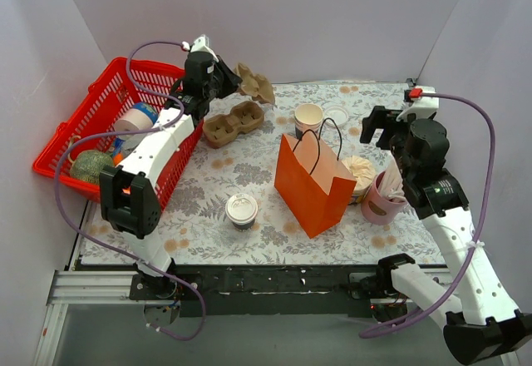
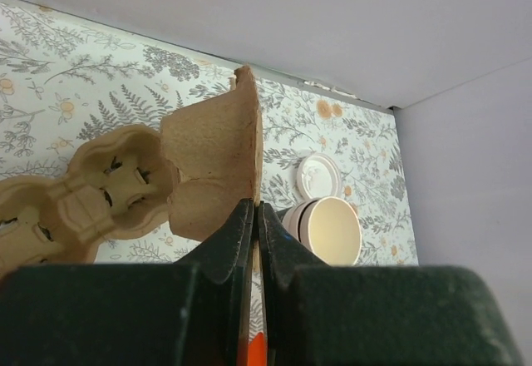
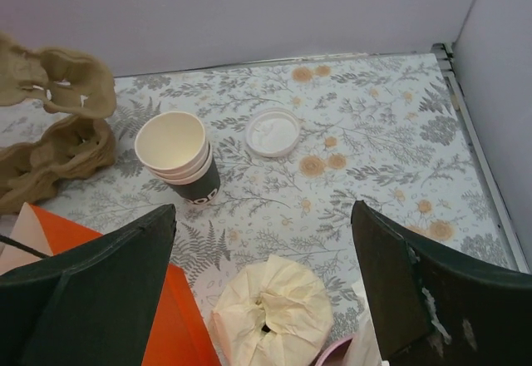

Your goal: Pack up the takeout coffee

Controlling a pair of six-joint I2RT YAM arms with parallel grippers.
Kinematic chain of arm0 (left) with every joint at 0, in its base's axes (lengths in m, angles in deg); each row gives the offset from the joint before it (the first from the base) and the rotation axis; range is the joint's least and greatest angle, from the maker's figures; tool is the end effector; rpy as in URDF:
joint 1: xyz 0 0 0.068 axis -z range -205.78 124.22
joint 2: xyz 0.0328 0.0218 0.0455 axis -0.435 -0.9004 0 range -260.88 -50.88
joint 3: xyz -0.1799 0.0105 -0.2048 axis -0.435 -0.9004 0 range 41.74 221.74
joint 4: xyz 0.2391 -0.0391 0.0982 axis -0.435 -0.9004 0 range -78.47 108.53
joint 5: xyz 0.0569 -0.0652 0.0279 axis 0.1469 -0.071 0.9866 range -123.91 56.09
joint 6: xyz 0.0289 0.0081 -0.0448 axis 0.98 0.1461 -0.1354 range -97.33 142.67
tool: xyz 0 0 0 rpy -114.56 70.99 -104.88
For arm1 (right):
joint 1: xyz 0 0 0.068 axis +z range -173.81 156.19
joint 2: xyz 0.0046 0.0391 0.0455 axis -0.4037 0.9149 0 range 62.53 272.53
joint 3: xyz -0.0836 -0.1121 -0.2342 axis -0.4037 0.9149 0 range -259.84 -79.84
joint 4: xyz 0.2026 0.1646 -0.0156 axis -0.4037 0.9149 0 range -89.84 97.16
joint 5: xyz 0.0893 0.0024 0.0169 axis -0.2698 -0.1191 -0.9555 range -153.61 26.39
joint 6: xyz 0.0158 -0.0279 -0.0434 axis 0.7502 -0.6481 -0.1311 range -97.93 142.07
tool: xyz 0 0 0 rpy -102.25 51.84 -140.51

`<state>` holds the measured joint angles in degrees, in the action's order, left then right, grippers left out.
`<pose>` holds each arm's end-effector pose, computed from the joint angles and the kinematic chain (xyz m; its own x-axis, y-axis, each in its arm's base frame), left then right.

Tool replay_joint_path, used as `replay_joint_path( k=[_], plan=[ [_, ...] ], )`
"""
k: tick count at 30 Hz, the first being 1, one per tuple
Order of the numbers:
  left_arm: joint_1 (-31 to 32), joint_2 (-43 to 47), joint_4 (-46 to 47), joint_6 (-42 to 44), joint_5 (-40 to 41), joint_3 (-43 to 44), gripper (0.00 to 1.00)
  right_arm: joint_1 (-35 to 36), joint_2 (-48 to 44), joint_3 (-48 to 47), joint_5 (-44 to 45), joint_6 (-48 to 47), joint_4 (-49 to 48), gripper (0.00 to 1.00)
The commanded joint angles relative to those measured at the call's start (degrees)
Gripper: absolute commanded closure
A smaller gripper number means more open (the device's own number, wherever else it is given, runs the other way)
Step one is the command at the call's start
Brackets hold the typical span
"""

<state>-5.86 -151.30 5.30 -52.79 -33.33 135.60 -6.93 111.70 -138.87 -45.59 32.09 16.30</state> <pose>0.3960 -0.1432 0.3677 -0.4011 -0.8841 -0.2395 -0.2249 0.3486 -0.9099 0.1810 0.0435 0.4025 -0.1000 0.1426 -0.9847 0.0361 0.9895 0.1397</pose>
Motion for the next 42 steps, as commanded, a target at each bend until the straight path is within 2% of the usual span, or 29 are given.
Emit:
replay_joint_path(
  k=[1, 7, 9, 13, 15, 18, 27, 32, 42],
  plan=[
    [-0.1, 5.4, 2.2, 2.9, -6.8, 2.3, 1.0, -0.3, 1.0, -2.8, -13.2, -4.4, -6.2, 0.07],
    [-0.1, 11.6, 6.4, 6.8, -16.1, 0.7, 1.0, -0.1, 9.9, -14.9, -36.3, -4.6, -6.4, 0.06],
    [-0.1, 16.5, 10.0, 7.2, -17.1, -2.9, 1.0, -0.1, 11.6, -18.6, -38.8, -1.7, -6.6, 0.05],
    [-0.1, 23.2, 16.5, 5.3, -18.5, -8.4, 1.0, 0.4, 16.7, -24.0, -37.7, 5.8, -6.7, 0.05],
    [-0.1, 25.7, 17.6, 4.3, -20.2, -9.0, 1.0, 1.3, 18.4, -26.7, -38.1, 8.9, -7.8, 0.02],
    [-0.1, 27.5, 17.4, 3.6, -20.7, -8.4, 1.0, 4.5, 21.1, -28.8, -38.1, 11.3, -10.8, 0.02],
    [-0.1, 28.7, 14.1, 2.6, -20.5, -8.6, 1.0, 12.4, 24.4, -30.6, -35.6, 12.8, -18.7, 0.02],
    [0.0, 29.2, 14.0, 1.9, -21.9, -9.6, 1.0, 14.8, 26.1, -31.4, -31.5, 12.7, -19.0, 0.02],
    [0.3, 29.3, 14.1, 1.3, -24.8, -12.4, 1.0, 16.3, 37.0, -41.1, -28.9, 14.2, -17.1, 0.05]
  ],
)
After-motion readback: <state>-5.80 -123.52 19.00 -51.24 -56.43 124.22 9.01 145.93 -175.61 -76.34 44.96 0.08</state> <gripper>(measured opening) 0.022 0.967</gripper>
